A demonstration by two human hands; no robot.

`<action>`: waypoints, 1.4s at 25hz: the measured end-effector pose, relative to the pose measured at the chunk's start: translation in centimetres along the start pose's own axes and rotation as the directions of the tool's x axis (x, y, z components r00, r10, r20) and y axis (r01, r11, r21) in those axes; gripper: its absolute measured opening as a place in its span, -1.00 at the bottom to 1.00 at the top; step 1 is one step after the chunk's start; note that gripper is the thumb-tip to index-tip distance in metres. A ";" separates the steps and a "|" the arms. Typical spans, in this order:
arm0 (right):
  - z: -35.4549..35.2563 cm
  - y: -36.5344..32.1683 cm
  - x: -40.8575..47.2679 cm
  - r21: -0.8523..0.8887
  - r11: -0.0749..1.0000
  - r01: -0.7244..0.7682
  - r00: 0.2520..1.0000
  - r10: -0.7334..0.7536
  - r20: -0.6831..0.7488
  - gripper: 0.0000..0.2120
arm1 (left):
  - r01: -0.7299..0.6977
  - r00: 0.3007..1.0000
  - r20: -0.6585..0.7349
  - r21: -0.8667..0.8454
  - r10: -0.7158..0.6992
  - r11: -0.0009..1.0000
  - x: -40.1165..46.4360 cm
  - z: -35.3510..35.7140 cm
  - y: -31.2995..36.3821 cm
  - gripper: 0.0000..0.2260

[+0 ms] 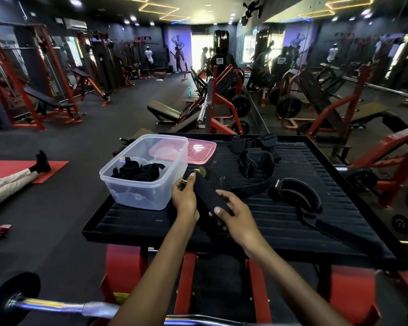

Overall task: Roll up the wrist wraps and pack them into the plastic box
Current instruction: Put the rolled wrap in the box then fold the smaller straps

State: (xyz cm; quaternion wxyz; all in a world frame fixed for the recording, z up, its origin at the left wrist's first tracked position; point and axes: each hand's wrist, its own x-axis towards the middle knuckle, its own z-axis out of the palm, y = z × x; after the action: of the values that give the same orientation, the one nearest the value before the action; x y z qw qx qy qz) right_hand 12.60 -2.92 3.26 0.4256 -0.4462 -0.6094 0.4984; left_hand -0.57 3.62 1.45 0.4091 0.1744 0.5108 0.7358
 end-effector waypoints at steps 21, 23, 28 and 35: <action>-1.8 1.7 1.4 0.121 0.988 -0.094 0.947 0.126 -0.294 -0.76 | 0.271 0.960 0.113 -0.136 -0.257 0.953 -2.2 -0.4 1.3 -0.75; -1.4 1.4 1.5 0.163 0.983 -0.085 0.949 0.130 -0.288 -0.77 | 0.222 0.971 0.128 -0.168 -0.202 0.960 -3.2 0.1 1.2 -0.85; -0.5 -0.4 1.5 0.479 0.870 -0.119 0.966 0.214 -0.148 -0.77 | 0.091 0.996 0.034 -0.259 -0.085 0.962 -4.6 0.8 0.8 -0.84; -0.2 -1.5 1.1 0.579 0.804 -0.136 0.974 0.217 -0.072 -0.67 | 0.063 0.986 -0.129 -0.287 -0.103 0.956 -3.4 0.6 1.1 -0.76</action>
State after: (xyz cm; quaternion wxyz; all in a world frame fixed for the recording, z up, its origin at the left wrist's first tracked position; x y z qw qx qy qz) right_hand 12.33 -1.98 4.89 0.5313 -0.3857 -0.3578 0.6640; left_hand 1.43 1.22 3.20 0.4229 0.0399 0.4357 0.7936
